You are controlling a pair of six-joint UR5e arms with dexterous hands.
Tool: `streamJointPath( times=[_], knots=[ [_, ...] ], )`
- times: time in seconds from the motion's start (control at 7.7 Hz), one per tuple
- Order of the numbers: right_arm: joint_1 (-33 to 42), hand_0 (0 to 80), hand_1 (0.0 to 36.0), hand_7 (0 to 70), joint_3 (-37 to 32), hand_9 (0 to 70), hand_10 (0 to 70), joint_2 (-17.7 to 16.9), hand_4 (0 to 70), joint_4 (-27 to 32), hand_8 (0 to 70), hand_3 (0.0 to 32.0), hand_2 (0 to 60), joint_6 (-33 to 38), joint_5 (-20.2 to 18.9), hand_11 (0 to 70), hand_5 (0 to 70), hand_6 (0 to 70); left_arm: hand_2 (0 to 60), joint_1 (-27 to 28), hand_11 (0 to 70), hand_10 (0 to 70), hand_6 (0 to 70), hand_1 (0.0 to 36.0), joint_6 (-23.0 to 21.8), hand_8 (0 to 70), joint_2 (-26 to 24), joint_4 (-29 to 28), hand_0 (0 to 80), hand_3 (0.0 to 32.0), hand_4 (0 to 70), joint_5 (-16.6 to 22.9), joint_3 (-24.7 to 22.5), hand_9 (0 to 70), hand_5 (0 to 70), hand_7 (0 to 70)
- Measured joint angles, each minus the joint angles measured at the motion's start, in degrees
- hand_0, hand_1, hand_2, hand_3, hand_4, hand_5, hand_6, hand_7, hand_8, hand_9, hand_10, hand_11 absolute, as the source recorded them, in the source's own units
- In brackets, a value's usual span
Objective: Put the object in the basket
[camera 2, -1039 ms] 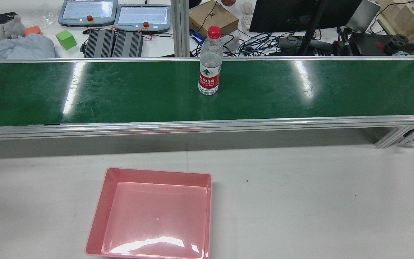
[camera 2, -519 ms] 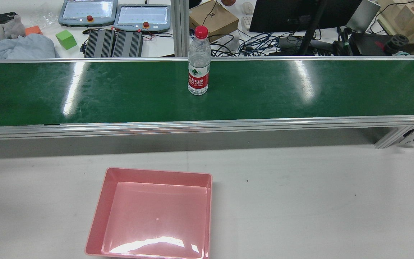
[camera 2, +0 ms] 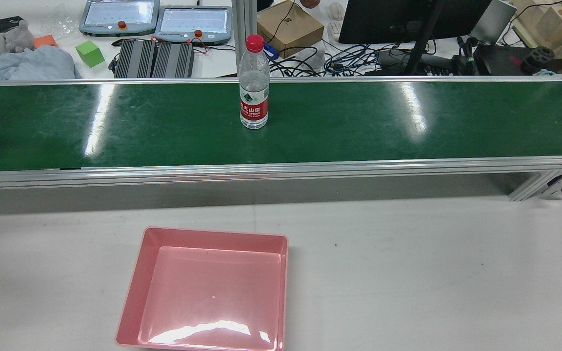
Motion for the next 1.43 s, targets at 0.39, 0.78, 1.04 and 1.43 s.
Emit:
streamJointPath(
  times=[0.39,0.78,1.04,1.43],
  knots=[
    [0.0,0.0,0.0,0.0,-0.02,0.0,0.0,0.0,0.0,0.0,0.0,0.0,0.0,0.0,0.0,0.0,0.0,0.0,0.0,0.2,11.0,6.7,3.6,8.6,0.37,4.0,-0.11,0.08,50.4,0.0,14.4,-0.01,-0.2,3.2,16.4,2.2],
    [0.0,0.0,0.0,0.0,0.02,0.0,0.0,0.0,0.0,0.0,0.0,0.0,0.0,0.0,0.0,0.0,0.0,0.0,0.0,1.71,11.4,7.1,3.2,8.0,0.65,3.9,-1.03,3.65,49.9,0.0,13.7,-0.83,-3.04,3.0,16.5,2.1],
    [0.0,0.0,0.0,0.0,0.02,0.0,0.0,0.0,0.0,0.0,0.0,0.0,0.0,0.0,0.0,0.0,0.0,0.0,0.0,5.81,10.9,6.8,1.5,6.2,1.51,2.2,-2.06,6.41,48.5,0.8,10.7,-5.98,-3.67,1.6,14.5,1.2],
    [0.0,0.0,0.0,0.0,0.03,0.0,0.0,0.0,0.0,0.0,0.0,0.0,0.0,0.0,0.0,0.0,0.0,0.0,0.0,12.43,10.9,6.8,0.9,5.0,4.65,1.7,-2.47,6.93,48.2,2.2,9.9,-15.01,-3.92,0.9,13.4,0.6]
  ],
)
